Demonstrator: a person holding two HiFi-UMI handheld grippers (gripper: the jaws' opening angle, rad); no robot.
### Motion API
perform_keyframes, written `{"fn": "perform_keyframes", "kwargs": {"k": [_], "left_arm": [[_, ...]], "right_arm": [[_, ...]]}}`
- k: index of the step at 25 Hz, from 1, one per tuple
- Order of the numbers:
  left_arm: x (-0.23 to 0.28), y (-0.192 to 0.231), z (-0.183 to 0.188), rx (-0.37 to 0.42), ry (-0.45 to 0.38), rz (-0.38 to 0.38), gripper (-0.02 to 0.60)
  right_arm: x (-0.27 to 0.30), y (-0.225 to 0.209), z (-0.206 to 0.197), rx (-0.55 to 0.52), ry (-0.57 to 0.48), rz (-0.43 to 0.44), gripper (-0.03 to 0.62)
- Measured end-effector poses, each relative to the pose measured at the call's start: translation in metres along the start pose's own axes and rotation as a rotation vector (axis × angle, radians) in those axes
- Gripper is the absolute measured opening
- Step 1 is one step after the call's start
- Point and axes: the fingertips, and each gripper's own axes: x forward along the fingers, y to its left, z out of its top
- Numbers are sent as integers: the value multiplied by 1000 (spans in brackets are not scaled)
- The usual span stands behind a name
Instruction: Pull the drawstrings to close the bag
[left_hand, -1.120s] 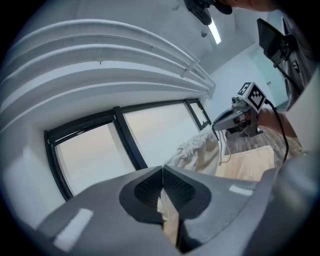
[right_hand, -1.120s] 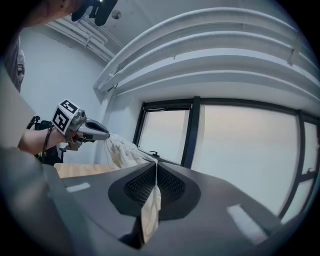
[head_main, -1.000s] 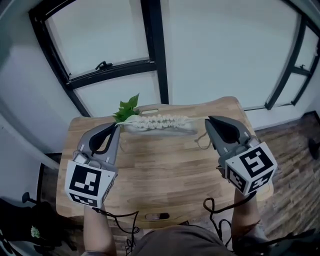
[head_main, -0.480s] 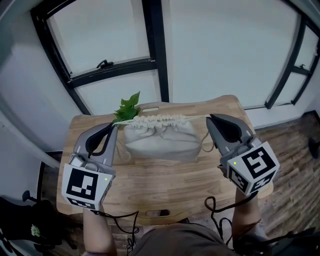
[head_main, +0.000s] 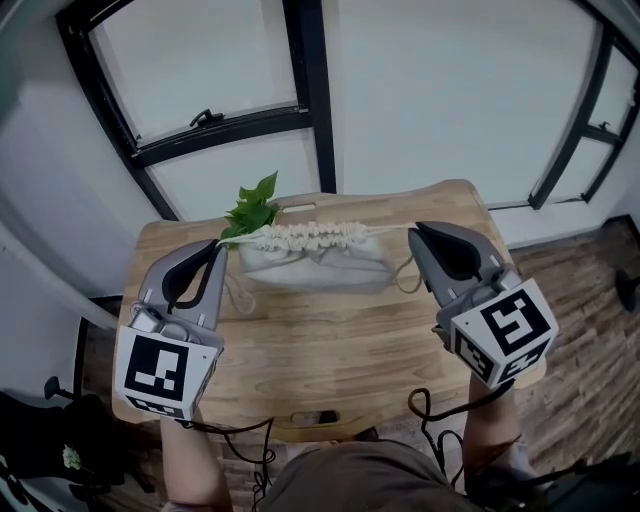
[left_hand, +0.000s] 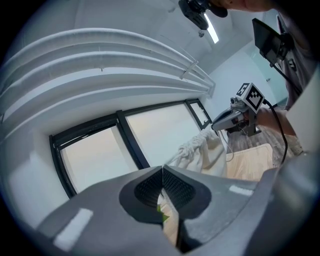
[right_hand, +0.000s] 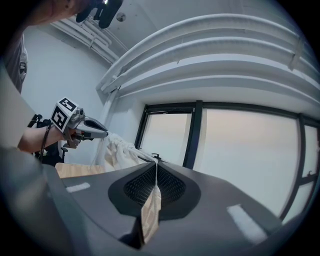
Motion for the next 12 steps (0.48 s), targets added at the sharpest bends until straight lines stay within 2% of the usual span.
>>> {"fn": "perform_keyframes", "kwargs": {"k": [12], "left_arm": [[4, 0, -3, -40, -2, -3, 5]], "right_arm": [[1, 0, 0, -6, 4, -16, 35]]}}
